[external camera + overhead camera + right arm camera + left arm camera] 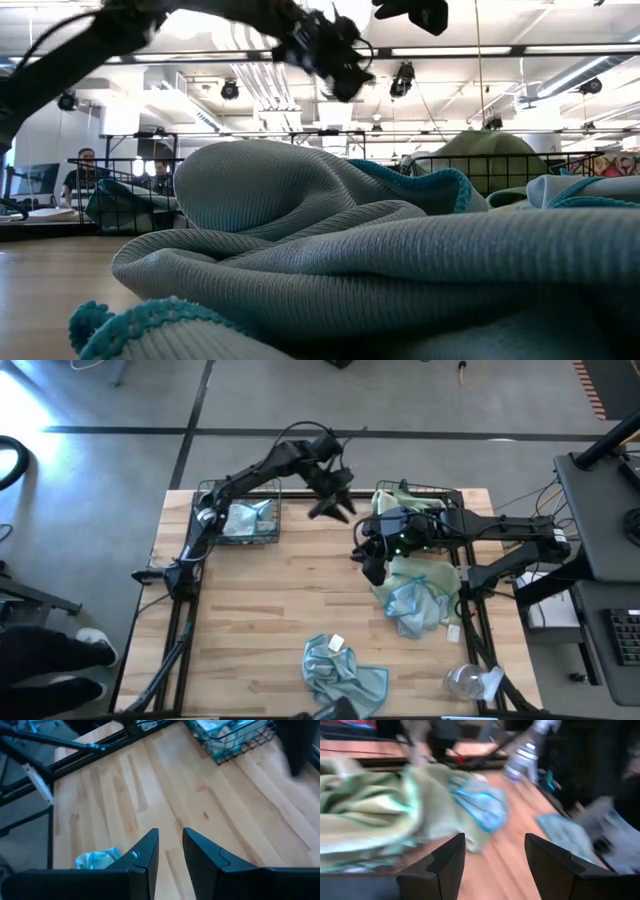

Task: Sort microfiber towel by color & place in baskets
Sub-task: Put the blue microfiber towel into the left wire basket

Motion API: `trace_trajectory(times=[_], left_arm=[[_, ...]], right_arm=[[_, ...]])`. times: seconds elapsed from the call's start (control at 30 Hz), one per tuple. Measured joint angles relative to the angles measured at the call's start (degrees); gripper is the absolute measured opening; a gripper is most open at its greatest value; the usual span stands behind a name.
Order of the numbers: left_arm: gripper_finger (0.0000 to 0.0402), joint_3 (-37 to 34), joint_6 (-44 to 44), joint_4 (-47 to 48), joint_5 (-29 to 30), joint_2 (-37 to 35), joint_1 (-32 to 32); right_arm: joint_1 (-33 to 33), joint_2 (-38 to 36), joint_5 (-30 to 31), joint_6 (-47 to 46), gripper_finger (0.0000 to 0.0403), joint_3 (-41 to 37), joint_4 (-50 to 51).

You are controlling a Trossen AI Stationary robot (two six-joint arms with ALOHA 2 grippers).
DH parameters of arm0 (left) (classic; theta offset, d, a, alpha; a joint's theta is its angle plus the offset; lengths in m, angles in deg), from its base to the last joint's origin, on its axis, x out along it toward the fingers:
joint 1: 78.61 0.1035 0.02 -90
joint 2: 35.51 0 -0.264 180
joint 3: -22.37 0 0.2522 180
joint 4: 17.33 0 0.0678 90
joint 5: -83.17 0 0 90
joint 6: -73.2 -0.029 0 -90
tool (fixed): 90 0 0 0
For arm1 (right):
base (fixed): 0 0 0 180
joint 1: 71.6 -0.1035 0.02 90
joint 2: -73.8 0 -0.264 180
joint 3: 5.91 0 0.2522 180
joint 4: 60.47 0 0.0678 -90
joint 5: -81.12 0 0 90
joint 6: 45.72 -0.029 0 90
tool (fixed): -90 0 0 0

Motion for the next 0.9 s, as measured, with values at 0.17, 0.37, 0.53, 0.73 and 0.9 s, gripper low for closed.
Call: trace_trajectory(times=[0.17,0.37,0.53,0.73,0.9], left_arm=[[0.0189,-0.22,-7.41,17.84,0.03,-6.29,-2.19],[0.0189,-1.29,-9.11,26.4,-0.06,-13.46,-6.36],[0.0189,-4.95,-7.34,24.8,-2.0,-18.58,-11.82],[0.0186,-13.88,-2.18,18.27,-3.84,-23.43,-19.51],[0.0179,-25.44,12.14,10.56,15.09,-26.6,-25.72]], right_arm=[[0.02,-0.07,-2.95,0.79,0.0082,0.0,1.22],[0.0,-0.09,-3.18,0.76,0.0082,0.0,6.75],[-0.98,-0.09,-3.14,0.22,0.0082,0.0,9.84],[-3.29,-0.09,-3.16,0.2,0.0082,0.0,10.82],[-5.7,-0.11,-3.14,-1.43,0.0082,0.0,10.82]])
